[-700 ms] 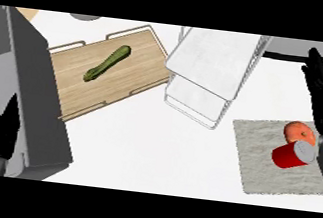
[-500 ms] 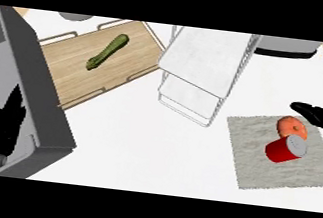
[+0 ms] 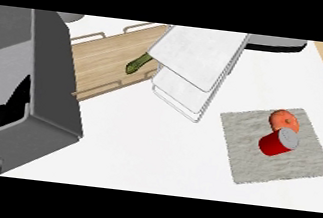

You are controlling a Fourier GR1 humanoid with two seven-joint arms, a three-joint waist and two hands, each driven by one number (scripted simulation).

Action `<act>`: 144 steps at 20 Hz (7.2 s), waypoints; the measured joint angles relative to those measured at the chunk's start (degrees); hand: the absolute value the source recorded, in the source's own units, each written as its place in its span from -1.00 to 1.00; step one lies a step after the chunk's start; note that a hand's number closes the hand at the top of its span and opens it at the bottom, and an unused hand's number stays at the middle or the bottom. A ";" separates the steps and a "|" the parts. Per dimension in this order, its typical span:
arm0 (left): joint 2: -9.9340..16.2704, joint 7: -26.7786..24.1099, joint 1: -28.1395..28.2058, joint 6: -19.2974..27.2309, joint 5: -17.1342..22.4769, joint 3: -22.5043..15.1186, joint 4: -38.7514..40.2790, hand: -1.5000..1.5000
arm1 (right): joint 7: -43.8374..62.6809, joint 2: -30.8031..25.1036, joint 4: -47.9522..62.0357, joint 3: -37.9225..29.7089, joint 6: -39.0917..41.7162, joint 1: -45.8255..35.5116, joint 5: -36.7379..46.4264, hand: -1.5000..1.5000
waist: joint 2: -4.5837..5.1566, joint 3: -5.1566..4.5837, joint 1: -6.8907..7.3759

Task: Pick the can from the placemat and place it in the tiered shelf

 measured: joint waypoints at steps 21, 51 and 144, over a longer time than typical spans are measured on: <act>-3.84 0.48 -0.95 -9.84 -8.42 4.98 3.71 0.00 | 20.65 -20.53 -19.41 14.05 15.94 -0.17 17.08 -1.00 | 0.02 -0.47 2.80; -11.41 0.99 0.97 -16.94 -16.47 12.88 1.16 0.00 | 59.01 -2.04 -25.06 33.61 18.13 -10.13 36.70 -1.00 | -0.13 -0.03 2.91; -24.29 0.73 -4.73 -30.64 -35.94 22.82 1.20 0.00 | -13.83 14.38 35.97 18.21 18.15 -68.85 41.53 1.00 | 1.38 0.24 6.14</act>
